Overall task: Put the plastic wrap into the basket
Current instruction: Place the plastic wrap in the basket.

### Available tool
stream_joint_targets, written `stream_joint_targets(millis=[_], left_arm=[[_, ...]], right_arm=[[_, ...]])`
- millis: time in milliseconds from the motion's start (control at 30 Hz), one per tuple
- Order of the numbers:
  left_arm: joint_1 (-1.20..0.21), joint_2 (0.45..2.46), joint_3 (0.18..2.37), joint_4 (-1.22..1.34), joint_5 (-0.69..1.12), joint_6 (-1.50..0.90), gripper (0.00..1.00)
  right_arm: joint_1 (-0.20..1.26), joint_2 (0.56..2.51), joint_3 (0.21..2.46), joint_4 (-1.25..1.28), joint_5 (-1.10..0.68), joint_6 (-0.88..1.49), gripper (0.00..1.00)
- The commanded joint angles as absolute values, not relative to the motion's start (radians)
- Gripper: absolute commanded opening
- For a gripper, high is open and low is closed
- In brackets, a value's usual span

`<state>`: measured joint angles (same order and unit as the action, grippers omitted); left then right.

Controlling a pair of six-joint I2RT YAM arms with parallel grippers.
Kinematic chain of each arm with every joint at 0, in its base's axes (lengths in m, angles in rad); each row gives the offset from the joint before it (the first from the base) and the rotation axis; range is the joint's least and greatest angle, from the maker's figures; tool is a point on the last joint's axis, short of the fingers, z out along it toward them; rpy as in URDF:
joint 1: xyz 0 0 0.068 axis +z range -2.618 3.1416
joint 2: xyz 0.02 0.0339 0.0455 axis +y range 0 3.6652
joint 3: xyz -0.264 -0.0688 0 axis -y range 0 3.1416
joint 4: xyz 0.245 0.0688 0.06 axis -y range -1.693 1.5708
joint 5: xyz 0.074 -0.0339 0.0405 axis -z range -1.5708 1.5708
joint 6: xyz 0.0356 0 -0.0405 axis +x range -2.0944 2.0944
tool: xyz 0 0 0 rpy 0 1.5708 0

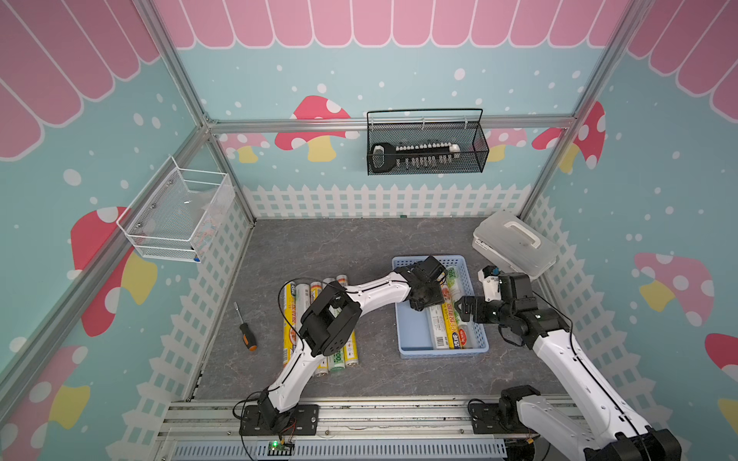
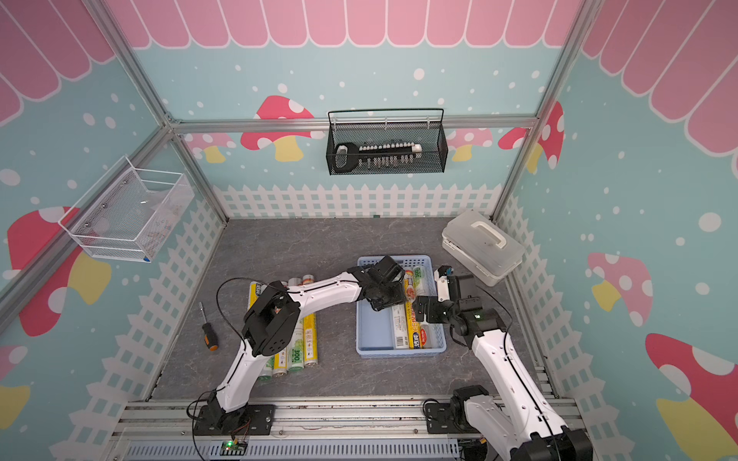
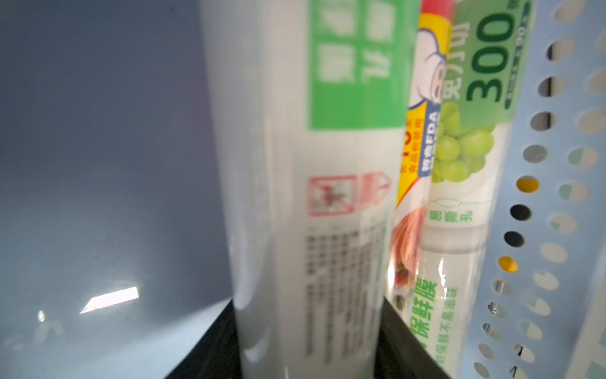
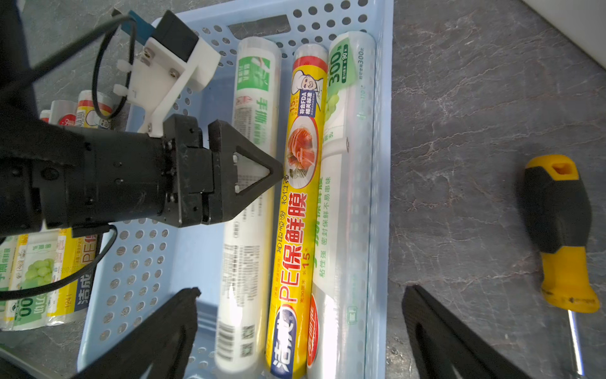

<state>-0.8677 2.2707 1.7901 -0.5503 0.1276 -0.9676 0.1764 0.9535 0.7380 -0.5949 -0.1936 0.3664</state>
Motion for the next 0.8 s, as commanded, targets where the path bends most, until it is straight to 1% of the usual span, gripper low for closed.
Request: stream_joint_targets(millis=[0,233,333,433,600,767], left_arm=[[-0.861,2.253,1.819,-0.562,0.139,-0.929,0.59],[-0.857,2.223,1.813,-0.574,0.148,-0.918,0.6],[-0.857,2.184,1.802,-0.577,0.146,-0.902,0.6],[-0.857,2.125,1.774,-0.575,0.118,-0.881,0.63],[-0.856,2.045,1.72,-0.576,0.117,-0.847,0.65],[-0.857,1.906,1.611,-0.572,-0.005,-0.793,0.64]], right_arm=[[0.17,0.959,0.724,-0.591,-0.212,0.355,1.0],[0.172,0.95,0.727,-0.596,-0.22,0.361,1.0],[0.17,0.928,0.732,-0.594,-0.238,0.364,1.0],[0.17,0.903,0.745,-0.591,-0.266,0.365,1.0],[0.17,0.879,0.762,-0.57,-0.334,0.385,1.0],[0.173,0.878,0.754,-0.471,-0.493,0.435,1.0]])
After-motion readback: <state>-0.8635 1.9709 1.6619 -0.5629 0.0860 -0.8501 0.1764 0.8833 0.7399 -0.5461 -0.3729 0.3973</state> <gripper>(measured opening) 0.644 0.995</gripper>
